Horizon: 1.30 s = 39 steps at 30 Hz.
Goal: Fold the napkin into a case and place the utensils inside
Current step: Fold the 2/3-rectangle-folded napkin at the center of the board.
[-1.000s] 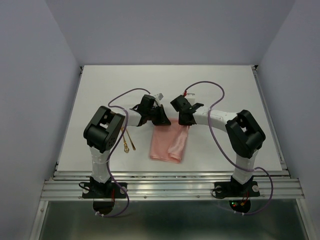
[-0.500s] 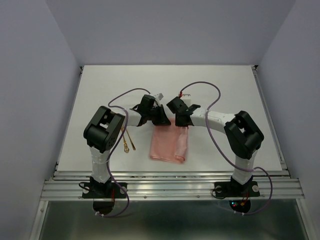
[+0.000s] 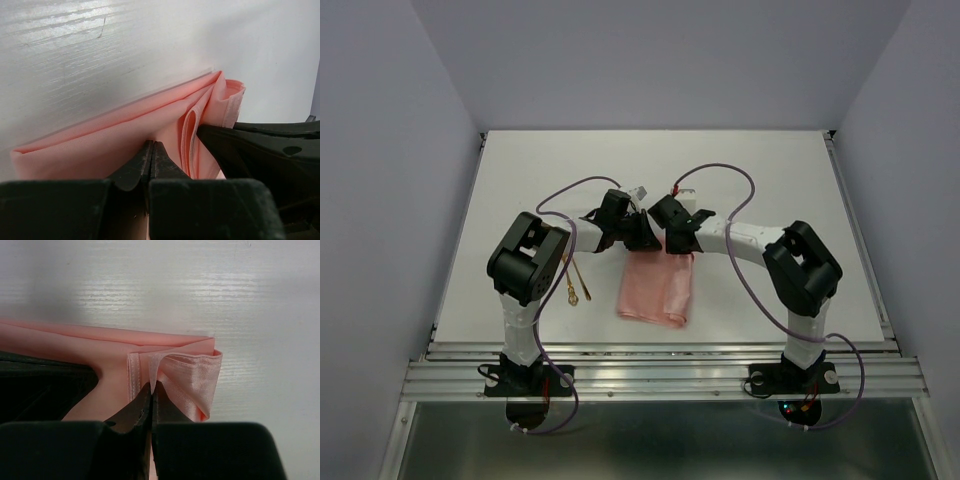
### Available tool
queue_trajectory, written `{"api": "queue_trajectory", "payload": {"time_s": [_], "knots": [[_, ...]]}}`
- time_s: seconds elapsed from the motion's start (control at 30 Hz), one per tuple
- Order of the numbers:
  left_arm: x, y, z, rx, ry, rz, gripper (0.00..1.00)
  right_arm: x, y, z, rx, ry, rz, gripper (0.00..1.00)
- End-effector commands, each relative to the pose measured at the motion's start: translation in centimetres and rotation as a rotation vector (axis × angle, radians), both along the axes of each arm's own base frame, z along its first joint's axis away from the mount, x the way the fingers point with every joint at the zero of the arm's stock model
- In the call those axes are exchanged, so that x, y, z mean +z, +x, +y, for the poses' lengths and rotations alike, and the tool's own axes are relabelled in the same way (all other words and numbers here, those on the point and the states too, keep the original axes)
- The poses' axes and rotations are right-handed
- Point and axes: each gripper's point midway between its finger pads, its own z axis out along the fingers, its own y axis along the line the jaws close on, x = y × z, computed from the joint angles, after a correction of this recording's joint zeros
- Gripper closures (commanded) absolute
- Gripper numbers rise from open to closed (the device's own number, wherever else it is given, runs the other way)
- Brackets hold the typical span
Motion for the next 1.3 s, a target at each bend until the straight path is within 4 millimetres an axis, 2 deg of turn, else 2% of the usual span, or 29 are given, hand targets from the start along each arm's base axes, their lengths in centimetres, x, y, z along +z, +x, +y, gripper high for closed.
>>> {"api": "queue_trajectory", "payload": {"time_s": [0.0, 0.33, 0.53, 0.63, 0.83, 0.97, 1.1, 1.27], "knots": [[-2.2, -1.2, 0.9, -0.012, 0.079, 0.041, 1.0, 0.9, 0.9, 1.4, 0.009, 0.024, -0.034, 0.99], [-2.3, -1.3, 0.9, -0.012, 0.081, 0.044, 1.0, 0.1, 1.1, 1.9, 0.006, 0.03, -0.026, 0.99], [-1.5, -1.3, 1.1, 0.0, 0.076, 0.031, 0.99, -0.7, 1.0, 2.1, 0.013, 0.033, -0.009, 0.99], [0.4, -1.0, 1.0, 0.01, 0.059, -0.003, 0.96, -1.3, 0.7, 1.9, 0.012, 0.026, -0.001, 0.99], [5.3, 0.5, 1.0, 0.031, 0.053, -0.093, 0.82, -2.1, 0.3, 2.1, 0.019, 0.046, 0.015, 0.99], [6.9, 1.1, 1.3, 0.046, 0.066, -0.122, 0.81, -2.0, 0.1, 2.5, 0.027, 0.078, 0.019, 0.99], [6.1, 1.7, 1.1, 0.044, 0.086, -0.102, 0.81, -1.3, 0.0, 2.7, 0.033, 0.111, -0.003, 0.99], [2.2, 1.3, 1.3, 0.046, 0.125, -0.021, 0.81, -0.3, 0.0, 2.6, 0.039, 0.126, -0.023, 0.99]]}}
